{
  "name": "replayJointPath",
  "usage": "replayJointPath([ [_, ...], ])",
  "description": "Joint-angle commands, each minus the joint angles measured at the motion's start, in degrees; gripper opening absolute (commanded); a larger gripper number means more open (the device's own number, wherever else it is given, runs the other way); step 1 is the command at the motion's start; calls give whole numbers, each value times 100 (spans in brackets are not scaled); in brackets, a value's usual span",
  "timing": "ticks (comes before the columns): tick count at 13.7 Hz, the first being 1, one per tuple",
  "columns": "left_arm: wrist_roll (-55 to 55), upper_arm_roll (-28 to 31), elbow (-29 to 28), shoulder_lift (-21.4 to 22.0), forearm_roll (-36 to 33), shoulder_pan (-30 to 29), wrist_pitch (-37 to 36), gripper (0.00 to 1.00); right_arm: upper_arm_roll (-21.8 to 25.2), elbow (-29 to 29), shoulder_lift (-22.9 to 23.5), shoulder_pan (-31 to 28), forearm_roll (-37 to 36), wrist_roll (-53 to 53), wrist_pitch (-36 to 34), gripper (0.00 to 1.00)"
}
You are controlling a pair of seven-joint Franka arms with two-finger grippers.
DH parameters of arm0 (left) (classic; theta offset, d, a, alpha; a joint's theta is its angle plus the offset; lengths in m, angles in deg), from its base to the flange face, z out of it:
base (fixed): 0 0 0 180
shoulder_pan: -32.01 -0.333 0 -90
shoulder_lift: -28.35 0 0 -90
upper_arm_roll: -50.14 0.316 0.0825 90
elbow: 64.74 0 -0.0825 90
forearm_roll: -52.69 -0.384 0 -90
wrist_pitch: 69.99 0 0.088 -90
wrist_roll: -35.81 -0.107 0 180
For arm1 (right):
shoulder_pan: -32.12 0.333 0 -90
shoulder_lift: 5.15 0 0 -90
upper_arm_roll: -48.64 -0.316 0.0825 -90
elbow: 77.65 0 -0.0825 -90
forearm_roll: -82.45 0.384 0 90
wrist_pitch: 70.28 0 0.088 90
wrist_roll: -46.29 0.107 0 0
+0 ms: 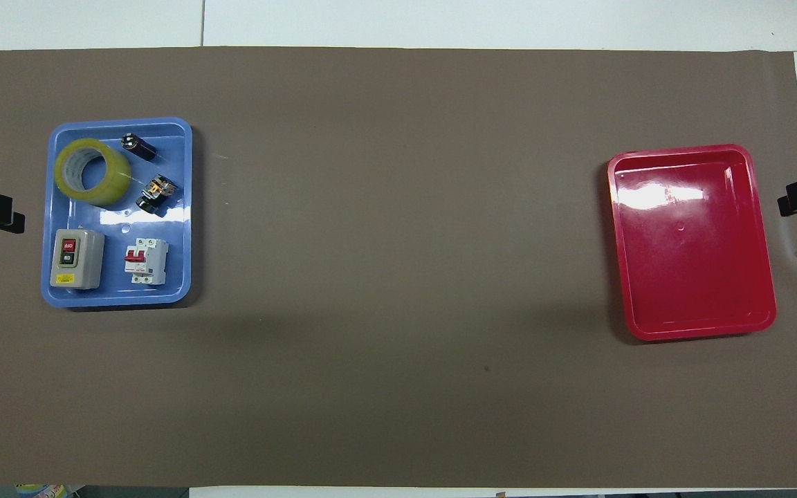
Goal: Place and move tape with both arms
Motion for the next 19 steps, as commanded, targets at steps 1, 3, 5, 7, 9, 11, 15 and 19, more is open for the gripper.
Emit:
replayJointPath([
  [1, 22, 29, -181, 72, -75, 78, 263, 100, -44, -48, -66, -88, -5, -126, 27, 100],
  [3, 4, 29, -137, 28, -75, 34, 396, 100, -44, -48, -66, -88, 4, -126, 36, 100],
  [5, -13, 29, -137, -60, -75, 16, 685, 100, -44, -57, -66, -88, 4, -126, 36, 100],
  [7, -162, 64, -128, -279, -93, -10, 984, 100, -44, -57, -66, -88, 4, -126, 36, 100],
  [9, -469, 82, -128, -551, -93, -194, 1353, 100, -44, -57, -66, -97, 4, -126, 36, 100],
  [11, -593, 91, 29, -1015, -102, -265, 1634, 100, -35, -57, -66, -97, 4, -126, 27, 100],
  [15, -980, 82, 56, -1912, -49, -501, 2688, 100, -35, -48, -66, -88, -5, -126, 27, 100],
  [19, -1077, 73, -93, -2423, -23, -678, 3568, 100, -35, -48, -66, -97, 4, -126, 27, 100],
])
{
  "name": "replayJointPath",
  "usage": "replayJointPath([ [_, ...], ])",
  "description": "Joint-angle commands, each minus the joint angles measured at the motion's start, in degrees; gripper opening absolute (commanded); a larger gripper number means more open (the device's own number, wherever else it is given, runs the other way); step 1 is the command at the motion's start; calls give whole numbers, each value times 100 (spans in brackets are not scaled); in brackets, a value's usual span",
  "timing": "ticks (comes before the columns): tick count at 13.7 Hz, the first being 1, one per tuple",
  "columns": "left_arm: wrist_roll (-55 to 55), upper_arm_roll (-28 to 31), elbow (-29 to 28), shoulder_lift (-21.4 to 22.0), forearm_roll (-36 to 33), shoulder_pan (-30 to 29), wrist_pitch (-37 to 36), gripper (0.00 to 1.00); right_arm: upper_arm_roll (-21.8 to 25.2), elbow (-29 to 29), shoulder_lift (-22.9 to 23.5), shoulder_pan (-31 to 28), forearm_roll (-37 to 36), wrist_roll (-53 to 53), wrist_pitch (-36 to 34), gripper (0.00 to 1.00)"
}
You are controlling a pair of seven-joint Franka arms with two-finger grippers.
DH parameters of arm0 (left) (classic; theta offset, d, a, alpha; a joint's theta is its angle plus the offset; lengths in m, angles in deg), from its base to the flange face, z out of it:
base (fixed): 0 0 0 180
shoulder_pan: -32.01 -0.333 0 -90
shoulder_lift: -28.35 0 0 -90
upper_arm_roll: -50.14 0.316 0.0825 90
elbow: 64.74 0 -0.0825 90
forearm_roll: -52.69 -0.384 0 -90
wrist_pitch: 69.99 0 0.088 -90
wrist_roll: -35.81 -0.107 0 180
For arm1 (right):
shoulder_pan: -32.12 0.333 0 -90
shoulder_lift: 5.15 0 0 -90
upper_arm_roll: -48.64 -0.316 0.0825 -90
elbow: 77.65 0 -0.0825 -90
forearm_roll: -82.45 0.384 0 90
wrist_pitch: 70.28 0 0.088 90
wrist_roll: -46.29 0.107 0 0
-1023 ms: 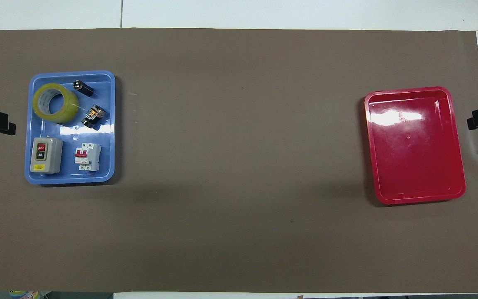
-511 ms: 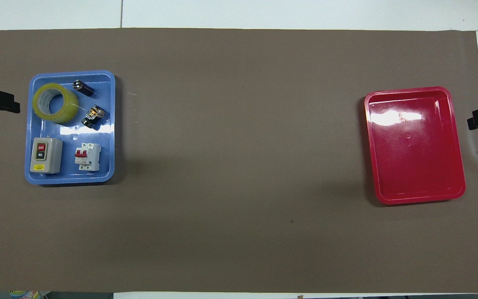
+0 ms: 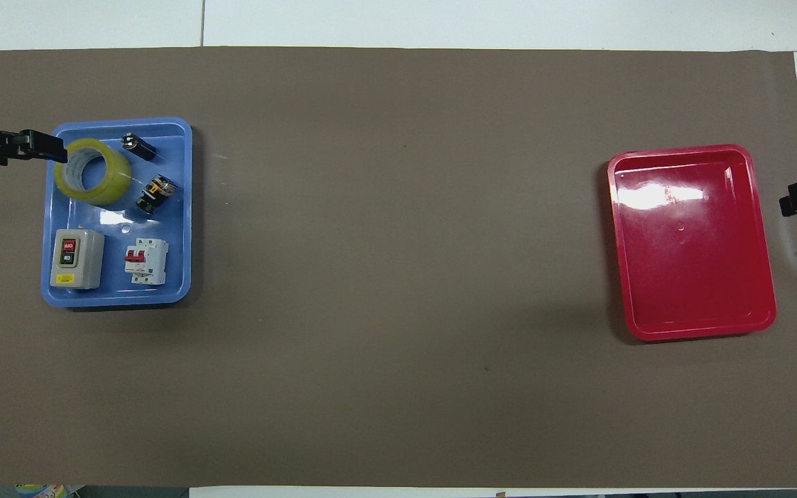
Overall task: Place and move tape with both arms
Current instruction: 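Reach the left gripper down onto the yellow tape roll in the blue tray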
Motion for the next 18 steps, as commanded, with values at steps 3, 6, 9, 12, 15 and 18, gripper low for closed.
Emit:
replayJointPath([
  [3, -317, -72, 70, -539, 126, -317, 446, 100, -47, -57, -66, -87, 4, -126, 27, 100],
  [6, -291, -72, -18, -654, 179, -247, 650, 98, -47, -57, -66, -87, 4, -126, 27, 100],
  [9, -186, -37, -18, -795, 188, -141, 685, 98, -47, -57, -66, -95, 4, -126, 27, 100],
  [12, 356, -45, -27, -909, 197, -177, 676, 97, -47, -57, -66, -87, 4, -126, 27, 100],
  [15, 676, -37, -106, -918, 197, -194, 676, 96, -47, -57, -66, -87, 4, -126, 27, 100],
  [18, 913, -46, -141, -918, 197, -212, 694, 94, -47, -48, -66, -95, 4, -126, 27, 100],
])
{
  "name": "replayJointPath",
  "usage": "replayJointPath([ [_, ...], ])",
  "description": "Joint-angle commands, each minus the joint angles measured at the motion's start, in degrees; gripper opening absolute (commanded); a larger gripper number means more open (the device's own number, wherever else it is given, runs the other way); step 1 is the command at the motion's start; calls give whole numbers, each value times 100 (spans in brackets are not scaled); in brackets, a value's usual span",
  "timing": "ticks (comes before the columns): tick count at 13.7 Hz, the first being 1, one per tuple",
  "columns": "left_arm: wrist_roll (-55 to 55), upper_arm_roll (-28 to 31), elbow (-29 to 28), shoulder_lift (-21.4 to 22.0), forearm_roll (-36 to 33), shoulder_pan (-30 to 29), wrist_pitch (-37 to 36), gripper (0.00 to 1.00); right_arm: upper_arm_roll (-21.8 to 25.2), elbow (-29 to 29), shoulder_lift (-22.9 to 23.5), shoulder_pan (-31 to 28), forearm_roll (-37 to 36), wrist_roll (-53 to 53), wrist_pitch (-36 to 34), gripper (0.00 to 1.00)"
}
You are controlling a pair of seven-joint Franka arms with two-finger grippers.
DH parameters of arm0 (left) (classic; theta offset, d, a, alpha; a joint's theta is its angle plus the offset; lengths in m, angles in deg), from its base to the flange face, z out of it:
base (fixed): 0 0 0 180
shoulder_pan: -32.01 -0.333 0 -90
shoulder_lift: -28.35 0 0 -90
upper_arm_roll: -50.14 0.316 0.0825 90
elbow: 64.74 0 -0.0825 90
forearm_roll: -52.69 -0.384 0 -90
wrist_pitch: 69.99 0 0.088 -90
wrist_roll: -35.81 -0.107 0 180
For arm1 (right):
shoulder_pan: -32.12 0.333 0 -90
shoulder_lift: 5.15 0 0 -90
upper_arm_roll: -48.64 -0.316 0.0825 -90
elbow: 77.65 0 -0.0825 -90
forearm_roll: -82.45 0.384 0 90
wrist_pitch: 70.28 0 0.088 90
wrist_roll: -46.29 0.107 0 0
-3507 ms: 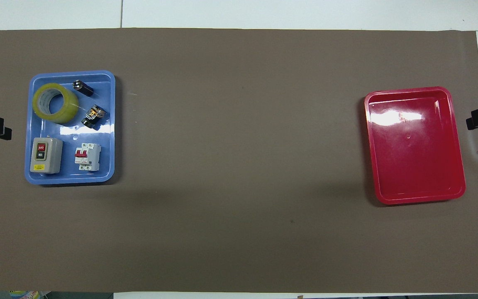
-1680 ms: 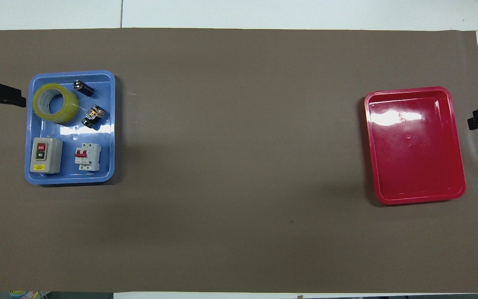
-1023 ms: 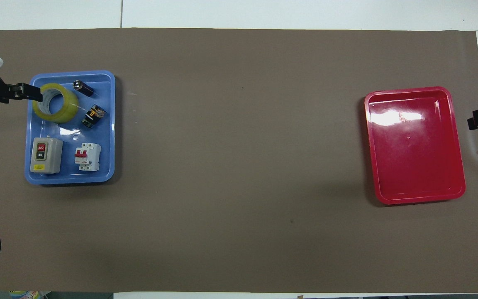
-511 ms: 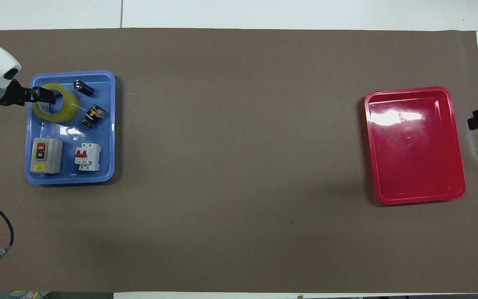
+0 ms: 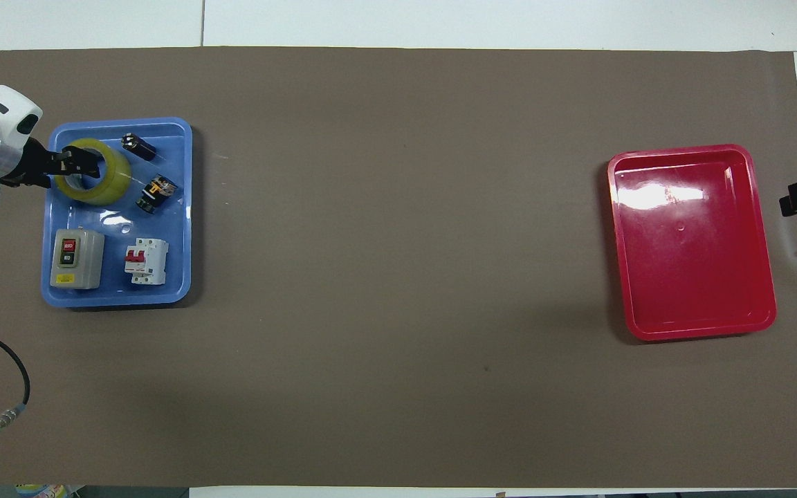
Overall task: Place and move tape with both arms
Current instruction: 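Reach the left gripper down onto the yellow tape roll in the blue tray, then lift the yellow tape with the left gripper and set it mid-table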
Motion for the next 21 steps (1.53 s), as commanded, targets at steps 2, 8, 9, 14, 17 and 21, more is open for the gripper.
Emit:
replayJointPath([
  [2, 245, 31, -149, 7, 104, 84, 247, 93, -47, -57, -66, -78, 4, -126, 27, 100],
  [8, 236, 23, -377, 51, 104, 85, 536, 89, -47, -57, -66, -87, 4, -126, 27, 100],
  [9, 236, 23, -413, 60, 104, 76, 563, 71, -47, -48, -66, -87, 4, -126, 27, 100],
  [14, 227, 23, -396, 78, 104, 32, 519, 0, -47, -57, -66, -87, 4, -126, 27, 100],
  [17, 236, 31, -361, 349, 104, 32, 275, 0, -47, -57, -66, -87, 4, -126, 27, 100],
  [21, 201, 75, -282, 1087, 51, 58, -586, 0, -47, -57, -66, -87, 4, -126, 27, 100],
])
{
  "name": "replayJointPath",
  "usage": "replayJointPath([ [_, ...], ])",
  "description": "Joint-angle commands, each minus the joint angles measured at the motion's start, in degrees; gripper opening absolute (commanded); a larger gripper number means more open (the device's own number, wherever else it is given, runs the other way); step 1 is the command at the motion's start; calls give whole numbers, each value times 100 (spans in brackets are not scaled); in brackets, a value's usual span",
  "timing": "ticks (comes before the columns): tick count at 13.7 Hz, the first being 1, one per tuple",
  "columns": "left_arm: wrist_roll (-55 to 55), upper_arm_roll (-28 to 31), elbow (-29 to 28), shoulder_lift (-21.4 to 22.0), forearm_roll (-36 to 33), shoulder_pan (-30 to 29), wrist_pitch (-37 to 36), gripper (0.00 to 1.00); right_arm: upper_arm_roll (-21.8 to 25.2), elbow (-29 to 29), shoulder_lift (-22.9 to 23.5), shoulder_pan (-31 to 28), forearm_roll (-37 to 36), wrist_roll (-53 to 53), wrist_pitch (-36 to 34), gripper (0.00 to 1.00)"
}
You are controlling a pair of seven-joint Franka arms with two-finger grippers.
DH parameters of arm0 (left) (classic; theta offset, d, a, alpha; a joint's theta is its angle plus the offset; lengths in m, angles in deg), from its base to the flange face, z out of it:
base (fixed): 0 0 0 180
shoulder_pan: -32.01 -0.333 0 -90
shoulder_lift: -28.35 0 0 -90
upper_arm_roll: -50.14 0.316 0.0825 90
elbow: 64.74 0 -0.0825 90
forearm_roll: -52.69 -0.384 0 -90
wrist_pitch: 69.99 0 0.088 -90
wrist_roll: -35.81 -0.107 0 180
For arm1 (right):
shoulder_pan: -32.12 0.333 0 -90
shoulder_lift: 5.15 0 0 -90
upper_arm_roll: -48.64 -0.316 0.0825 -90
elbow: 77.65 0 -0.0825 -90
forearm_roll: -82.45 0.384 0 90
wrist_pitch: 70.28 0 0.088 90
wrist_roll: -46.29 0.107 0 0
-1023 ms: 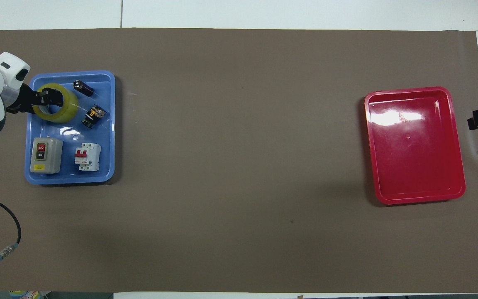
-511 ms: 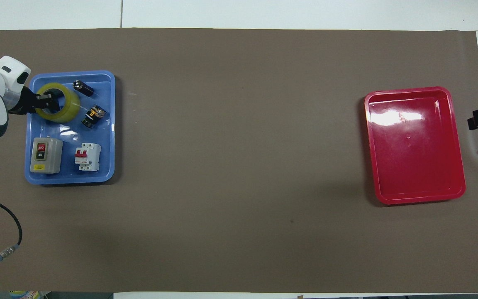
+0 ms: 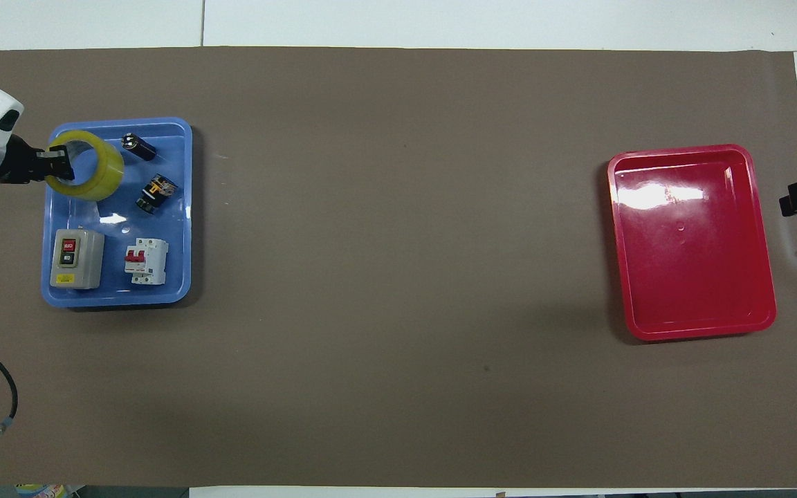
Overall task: Place and move tape with both arms
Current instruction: 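Lift the yellow tape with the left gripper and set it mid-table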
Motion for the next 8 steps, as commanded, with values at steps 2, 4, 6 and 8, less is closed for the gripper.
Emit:
replayJointPath([
  [2, 22, 15, -99, 834, 33, 188, -834, 0, -47, -57, -66, -87, 4, -126, 27, 100],
  [4, 83, 15, -230, 931, 15, 618, -976, 0, -47, -48, -66, -87, 4, -126, 27, 100],
  [6, 678, 15, -616, 1046, -212, 1136, -705, 0, -47, -57, -66, -87, 4, -126, 27, 100],
  [8, 1469, 6, -757, 1020, -257, 1777, -607, 0, -47, -48, -66, -87, 4, -126, 27, 100],
])
